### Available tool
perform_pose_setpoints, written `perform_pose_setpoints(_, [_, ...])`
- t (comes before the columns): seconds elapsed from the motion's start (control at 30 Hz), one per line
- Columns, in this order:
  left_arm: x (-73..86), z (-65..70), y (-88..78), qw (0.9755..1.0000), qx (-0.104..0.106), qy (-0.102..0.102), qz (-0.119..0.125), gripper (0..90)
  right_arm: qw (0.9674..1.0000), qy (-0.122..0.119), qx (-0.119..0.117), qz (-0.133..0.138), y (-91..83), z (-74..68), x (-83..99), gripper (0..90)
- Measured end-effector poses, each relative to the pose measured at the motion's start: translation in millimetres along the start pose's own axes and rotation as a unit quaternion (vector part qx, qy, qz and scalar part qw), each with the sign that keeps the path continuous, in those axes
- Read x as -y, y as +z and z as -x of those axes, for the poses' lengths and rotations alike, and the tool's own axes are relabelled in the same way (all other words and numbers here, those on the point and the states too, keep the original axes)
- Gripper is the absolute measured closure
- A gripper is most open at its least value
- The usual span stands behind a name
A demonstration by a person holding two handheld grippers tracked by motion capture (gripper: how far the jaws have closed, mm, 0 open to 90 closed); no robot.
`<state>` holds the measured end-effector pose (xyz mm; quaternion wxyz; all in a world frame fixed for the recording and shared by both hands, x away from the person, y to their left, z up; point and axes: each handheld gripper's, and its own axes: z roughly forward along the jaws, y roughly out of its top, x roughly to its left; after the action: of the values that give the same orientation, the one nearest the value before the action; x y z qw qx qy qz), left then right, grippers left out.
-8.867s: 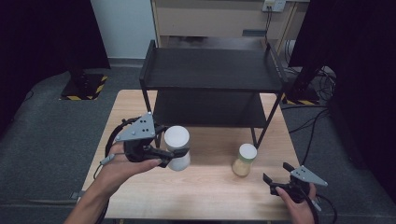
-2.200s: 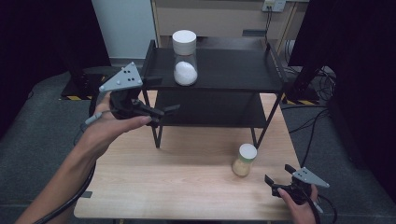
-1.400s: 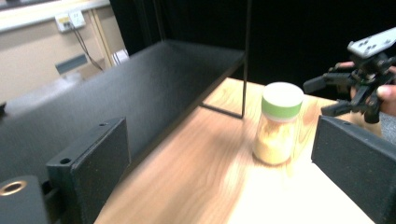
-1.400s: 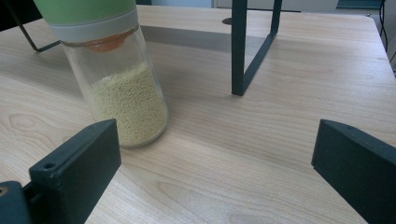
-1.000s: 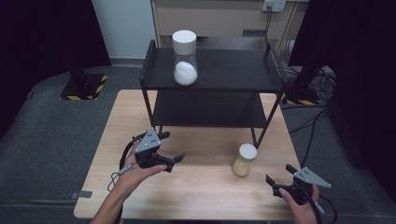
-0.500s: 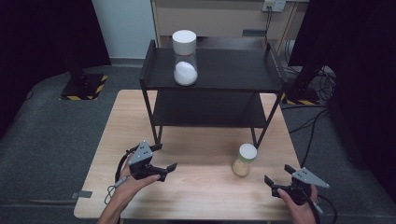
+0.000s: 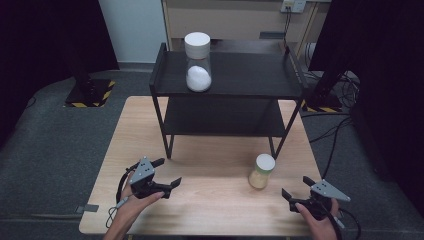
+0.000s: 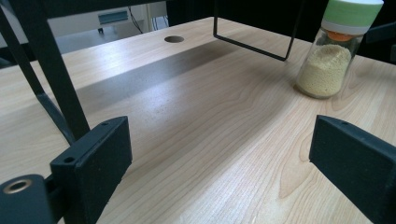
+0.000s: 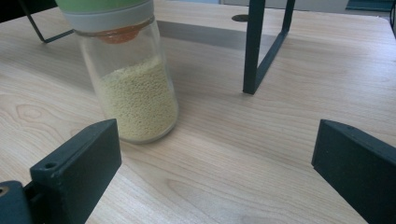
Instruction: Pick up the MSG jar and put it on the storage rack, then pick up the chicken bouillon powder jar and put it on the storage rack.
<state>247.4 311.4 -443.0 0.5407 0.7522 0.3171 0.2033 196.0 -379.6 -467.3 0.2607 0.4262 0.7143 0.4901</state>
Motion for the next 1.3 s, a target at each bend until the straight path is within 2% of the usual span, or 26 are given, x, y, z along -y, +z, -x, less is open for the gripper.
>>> perform_pose_setpoints(0.23, [-0.4, 3.6, 6.0, 0.9997, 0.007, 0.013, -0.019, 4.5, 1.0, -0.003, -0.007, 0.002, 2.3, -2.7, -2.7, 1.8])
perform_pose_setpoints(0.3, [-1.0, 4.6, 6.2, 0.9996, 0.003, 0.016, -0.023, 4.5, 0.9999, -0.005, -0.009, 0.002, 2.5, -2.7, -3.2, 1.8])
perform_pose_setpoints(0.53, [-0.7, 2.6, 2.3, 0.9998, -0.003, 0.008, -0.016, 4.3, 0.9999, -0.004, -0.013, 0.003, -0.9, -2.5, -3.9, 1.3])
perform_pose_setpoints(0.77, [0.7, -0.3, 1.0, 0.9997, -0.007, 0.01, -0.023, 4.4, 0.9999, -0.002, -0.011, 0.005, -3.9, -2.3, -6.4, 1.3])
perform_pose_setpoints(0.93, [0.4, -2.7, 0.3, 0.9997, -0.007, 0.007, -0.021, 4.3, 0.9996, -0.005, -0.029, 0.005, -4.5, 1.9, -9.4, 1.1])
perform_pose_setpoints(1.3, [-0.4, -2.7, 0.1, 0.9996, -0.005, 0.012, -0.026, 4.3, 0.9982, -0.032, -0.05, -0.002, 0.5, -2.4, -19.7, 1.7])
